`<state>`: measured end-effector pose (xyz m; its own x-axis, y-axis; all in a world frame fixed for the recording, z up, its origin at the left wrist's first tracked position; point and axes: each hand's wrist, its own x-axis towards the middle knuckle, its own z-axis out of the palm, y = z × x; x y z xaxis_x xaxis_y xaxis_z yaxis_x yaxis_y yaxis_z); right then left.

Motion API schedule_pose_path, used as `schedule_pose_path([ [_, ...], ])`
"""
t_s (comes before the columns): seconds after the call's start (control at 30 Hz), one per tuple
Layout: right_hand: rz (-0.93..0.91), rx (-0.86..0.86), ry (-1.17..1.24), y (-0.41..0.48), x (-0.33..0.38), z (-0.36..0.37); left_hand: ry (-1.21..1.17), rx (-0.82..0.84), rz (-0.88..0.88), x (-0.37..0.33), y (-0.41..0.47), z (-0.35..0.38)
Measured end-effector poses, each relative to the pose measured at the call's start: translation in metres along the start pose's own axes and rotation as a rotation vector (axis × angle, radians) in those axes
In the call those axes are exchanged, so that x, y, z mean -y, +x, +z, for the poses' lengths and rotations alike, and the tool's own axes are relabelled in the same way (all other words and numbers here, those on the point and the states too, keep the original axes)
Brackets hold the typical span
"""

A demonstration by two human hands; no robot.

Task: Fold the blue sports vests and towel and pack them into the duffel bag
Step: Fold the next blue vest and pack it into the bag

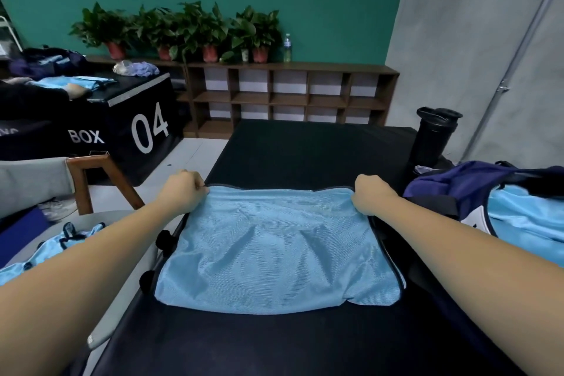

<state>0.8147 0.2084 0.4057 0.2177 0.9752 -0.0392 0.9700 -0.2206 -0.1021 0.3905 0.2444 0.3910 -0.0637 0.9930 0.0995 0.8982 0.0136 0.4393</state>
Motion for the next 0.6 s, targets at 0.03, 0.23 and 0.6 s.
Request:
schedule_pose_path([
  [0.03, -0.005, -0.027, 0.03, 0.001, -0.002, -0.005, -0.034, -0.026, 0.005, -0.001, -0.002, -0.005],
  [0.23, -0.068, -0.192, 0.183, 0.0, -0.003, -0.06, -0.298, -0.119, -0.005, -0.011, -0.023, -0.059],
  [0.6, -0.156, -0.426, 0.472, -0.042, 0.011, -0.179, -0.622, -0.232, 0.138, -0.03, -0.067, -0.187],
])
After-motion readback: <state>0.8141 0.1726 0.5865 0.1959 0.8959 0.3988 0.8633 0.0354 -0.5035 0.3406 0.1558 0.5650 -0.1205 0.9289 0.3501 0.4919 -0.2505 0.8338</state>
